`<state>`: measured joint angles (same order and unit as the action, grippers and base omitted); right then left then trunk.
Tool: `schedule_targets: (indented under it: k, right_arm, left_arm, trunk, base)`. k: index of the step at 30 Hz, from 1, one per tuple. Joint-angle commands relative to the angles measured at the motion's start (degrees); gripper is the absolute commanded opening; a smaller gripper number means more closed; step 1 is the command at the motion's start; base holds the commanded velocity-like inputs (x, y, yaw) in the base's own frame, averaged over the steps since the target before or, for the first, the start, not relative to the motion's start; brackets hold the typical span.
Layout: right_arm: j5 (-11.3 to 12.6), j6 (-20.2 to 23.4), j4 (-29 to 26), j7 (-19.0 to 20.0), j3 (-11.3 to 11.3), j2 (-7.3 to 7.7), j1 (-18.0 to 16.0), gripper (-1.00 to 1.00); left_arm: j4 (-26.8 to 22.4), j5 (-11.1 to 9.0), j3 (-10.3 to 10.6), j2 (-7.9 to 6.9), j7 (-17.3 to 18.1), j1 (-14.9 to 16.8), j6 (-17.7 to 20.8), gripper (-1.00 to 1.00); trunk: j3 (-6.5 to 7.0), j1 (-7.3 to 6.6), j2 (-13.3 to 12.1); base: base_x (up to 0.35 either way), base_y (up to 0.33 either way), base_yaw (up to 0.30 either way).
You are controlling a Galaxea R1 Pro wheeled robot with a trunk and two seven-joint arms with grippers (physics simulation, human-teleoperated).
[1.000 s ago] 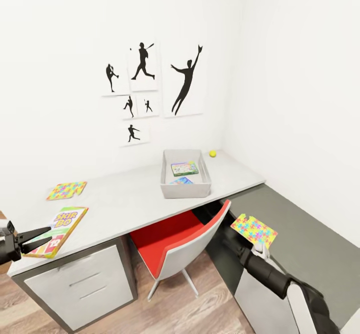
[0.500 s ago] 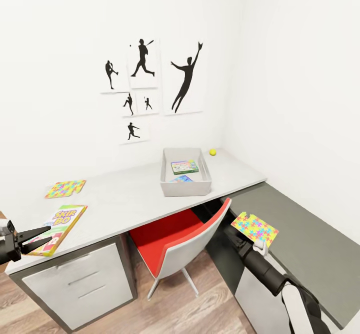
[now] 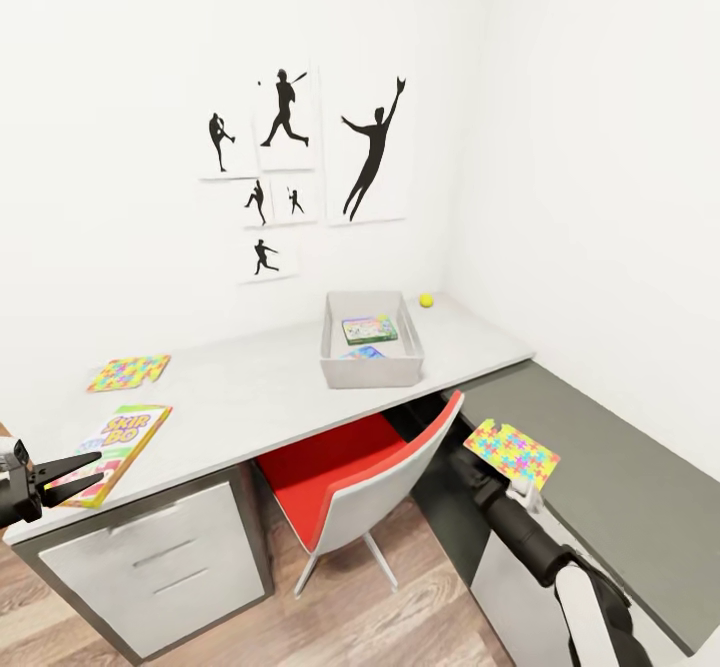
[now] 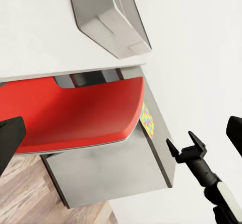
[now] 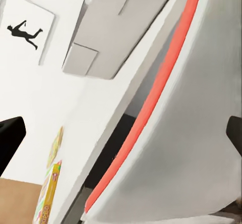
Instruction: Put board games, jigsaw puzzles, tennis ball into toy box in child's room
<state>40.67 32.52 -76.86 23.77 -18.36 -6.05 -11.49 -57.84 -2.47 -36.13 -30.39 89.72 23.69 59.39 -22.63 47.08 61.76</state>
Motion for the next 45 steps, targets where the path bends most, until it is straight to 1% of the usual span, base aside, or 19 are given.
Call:
schedule_targets:
  k: [1, 3, 6, 7, 10, 11, 14, 15, 17, 18, 22, 27, 32, 36, 37, 41, 43, 45]
  right_arm:
    - [0.41, 0.38, -0.01, -0.73, -0.22, -0.44, -0.09, 1.00]
    - [1.08, 0.09, -0.01, -2.48, -0.40, -1.46, -0.22, 1.00]
    - [2.90, -0.50, 0.15, -3.49, -0.56, -2.06, -0.34, 1.00]
    - [4.90, -1.23, 0.39, -3.96, -0.65, -2.27, -0.38, 1.00]
    - [8.84, -3.23, 1.25, -4.65, -0.75, -2.50, -0.39, 1.00]
    - [11.68, -5.34, 2.04, -5.08, -0.72, -2.54, -0.38, 1.00]
    - [15.42, -9.02, 3.11, -5.79, -0.55, -2.45, -0.38, 1.00]
    - [17.07, -11.49, 3.54, -6.45, -0.34, -2.54, -0.38, 1.00]
    - [18.15, -13.85, 3.85, -7.34, -0.09, -2.63, -0.36, 1.00]
    - [18.90, -15.91, 4.16, -8.46, 0.28, -2.67, -0.36, 1.00]
    - [19.94, -19.66, 5.40, -11.32, 1.70, -2.69, -0.37, 1.00]
    - [20.48, -23.11, 6.25, -12.61, 2.41, -2.65, -0.38, 1.00]
    - [21.03, -25.40, 6.45, -12.79, 2.45, -2.69, -0.37, 1.00]
    - [22.92, -27.78, 6.53, -12.84, 2.55, -2.72, -0.37, 1.00]
    - [24.05, -28.53, 6.56, -12.97, 2.64, -2.71, -0.37, 1.00]
    - [26.38, -29.20, 6.55, -13.34, 2.85, -2.76, -0.37, 1.00]
    - [26.86, -29.27, 6.55, -13.63, 2.96, -2.78, -0.40, 1.00]
    - [27.27, -29.38, 6.46, -14.85, 3.60, -2.79, -0.43, 1.00]
  left_arm:
    - [0.00, 0.09, -0.04, -0.01, 0.28, 0.04, 0.61, 1.00]
    - [0.00, 0.09, -0.14, -0.02, 0.28, 0.04, 0.61, 1.00]
    - [0.00, 0.09, -0.20, -0.02, 0.28, 0.04, 0.61, 1.00]
    - [0.00, 0.10, -0.19, -0.02, 0.28, 0.04, 0.61, 1.00]
    - [0.00, 0.10, -0.18, -0.02, 0.28, 0.04, 0.61, 1.00]
    - [0.00, 0.10, -0.18, -0.02, 0.28, 0.04, 0.61, 1.00]
    - [0.00, 0.10, -0.17, -0.02, 0.28, 0.04, 0.61, 1.00]
    - [0.00, 0.10, -0.16, -0.02, 0.28, 0.04, 0.61, 1.00]
    - [0.00, 0.10, -0.15, -0.02, 0.28, 0.04, 0.61, 1.00]
    - [0.00, 0.10, -0.16, -0.02, 0.28, 0.04, 0.61, 1.00]
    - [0.00, 0.10, -0.20, -0.02, 0.28, 0.04, 0.61, 1.00]
    - [0.00, 0.10, -0.26, -0.02, 0.28, 0.04, 0.61, 1.00]
    - [0.00, 0.10, -0.16, 0.03, 0.28, 0.04, 0.61, 1.00]
    - [0.00, 0.10, -0.16, 0.03, 0.28, 0.04, 0.61, 1.00]
    - [0.00, 0.10, -0.17, 0.01, 0.28, 0.04, 0.61, 1.00]
    - [0.00, 0.10, -0.18, -0.01, 0.28, 0.04, 0.61, 1.00]
    - [0.00, 0.10, -0.18, -0.01, 0.28, 0.04, 0.61, 1.00]
    - [0.00, 0.10, -0.18, -0.02, 0.28, 0.04, 0.61, 1.00]
  trunk:
    - [-0.25, 0.23, 0.46]
    - [-0.61, 0.67, 1.26]
    - [-1.15, 1.33, 2.47]
    - [-1.33, 1.55, 2.87]
    - [-1.87, 2.21, 4.07]
    - [-2.05, 2.43, 4.47]
    - [-2.58, 3.08, 5.67]
    - [-2.76, 3.30, 6.08]
    - [-3.12, 3.74, 6.88]
    - [-3.30, 3.96, 7.28]
    - [-4.02, 4.84, 8.88]
    - [-4.92, 5.94, 10.89]
    - [-5.82, 7.04, 12.89]
    - [-6.53, 7.92, 14.50]
    - [-6.71, 8.14, 14.90]
    - [-7.43, 9.01, 16.50]
    - [-7.79, 9.45, 17.31]
    - [-8.15, 9.89, 18.11]
  base:
    - [0.000, 0.000, 0.000]
    - [0.000, 0.000, 0.000]
    - [0.000, 0.000, 0.000]
    - [0.000, 0.000, 0.000]
    - [0.000, 0.000, 0.000]
    - [0.000, 0.000, 0.000]
    - [0.000, 0.000, 0.000]
    - [0.000, 0.000, 0.000]
    - [0.000, 0.000, 0.000]
    - [0.000, 0.000, 0.000]
    - [0.000, 0.000, 0.000]
    - [0.000, 0.000, 0.000]
    - [0.000, 0.000, 0.000]
    - [0.000, 0.000, 0.000]
    - [0.000, 0.000, 0.000]
    - [0.000, 0.000, 0.000]
    - [0.000, 0.000, 0.000]
    - [0.000, 0.000, 0.000]
